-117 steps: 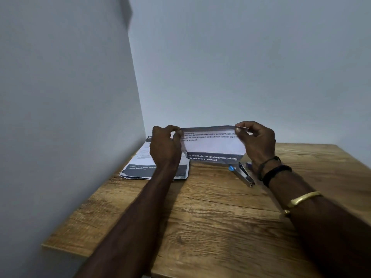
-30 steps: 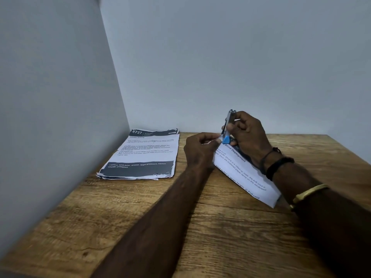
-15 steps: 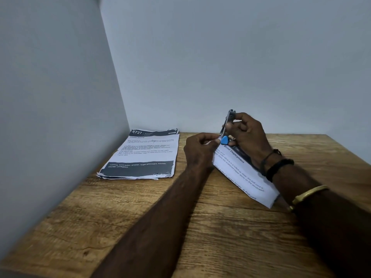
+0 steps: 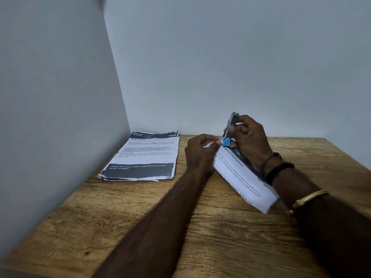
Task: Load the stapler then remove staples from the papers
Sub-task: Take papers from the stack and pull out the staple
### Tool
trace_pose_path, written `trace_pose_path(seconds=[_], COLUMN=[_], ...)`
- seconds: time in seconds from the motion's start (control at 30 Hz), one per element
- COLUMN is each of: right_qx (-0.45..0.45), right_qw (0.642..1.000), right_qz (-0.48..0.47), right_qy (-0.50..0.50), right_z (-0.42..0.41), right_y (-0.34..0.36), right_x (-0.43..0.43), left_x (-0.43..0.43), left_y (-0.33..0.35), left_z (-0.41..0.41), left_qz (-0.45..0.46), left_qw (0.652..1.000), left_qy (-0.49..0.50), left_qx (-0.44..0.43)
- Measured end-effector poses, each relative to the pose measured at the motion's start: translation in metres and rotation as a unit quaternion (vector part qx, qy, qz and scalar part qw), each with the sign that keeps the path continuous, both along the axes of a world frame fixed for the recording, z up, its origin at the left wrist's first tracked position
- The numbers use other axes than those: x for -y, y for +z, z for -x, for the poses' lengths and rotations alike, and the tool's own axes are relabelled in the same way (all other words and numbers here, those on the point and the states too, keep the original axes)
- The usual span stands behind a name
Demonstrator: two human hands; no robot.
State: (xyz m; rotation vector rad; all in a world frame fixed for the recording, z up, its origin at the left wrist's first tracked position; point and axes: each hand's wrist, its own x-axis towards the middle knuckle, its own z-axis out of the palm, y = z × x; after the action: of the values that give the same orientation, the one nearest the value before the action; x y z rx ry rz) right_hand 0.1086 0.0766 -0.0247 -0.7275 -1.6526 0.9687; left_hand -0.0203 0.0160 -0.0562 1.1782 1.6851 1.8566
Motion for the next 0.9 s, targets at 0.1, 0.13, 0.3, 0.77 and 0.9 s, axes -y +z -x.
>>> trace_pose_path(seconds=[0.1, 0.13, 0.3, 0.77, 0.9], right_qx=[0.006, 0.005, 0.006, -0.093, -0.030], right_qw=[1.000, 1.000, 0.999, 0.993, 0.999], right_qz=[-0.013, -0.014, -0.030, 0.068, -0.004], right_qy=[-0.014, -0.016, -0.044, 0.000, -0.037], right_z=[0.000, 0.000, 0.001, 0.000, -0.005], right_y=[0.001, 0.001, 0.000, 0.002, 0.008], right_x=[-0.002, -0.002, -0.002, -0.001, 0.005], left_x=[0.001, 0.002, 0.005, 0.003, 0.007], left_y=[0.000, 0.001, 0.003, 0.004, 0.006], left_z=[-0.002, -0.002, -0.005, 0.001, 0.013], left_qz=[0.001, 0.001, -0.002, 0.018, 0.012], left_qw=[1.000, 1.000, 1.000, 0.997, 0.991], left_qy=[-0.009, -0.011, -0.023, 0.062, 0.132], left_qx=[0.000, -0.001, 0.001, -0.040, -0.015])
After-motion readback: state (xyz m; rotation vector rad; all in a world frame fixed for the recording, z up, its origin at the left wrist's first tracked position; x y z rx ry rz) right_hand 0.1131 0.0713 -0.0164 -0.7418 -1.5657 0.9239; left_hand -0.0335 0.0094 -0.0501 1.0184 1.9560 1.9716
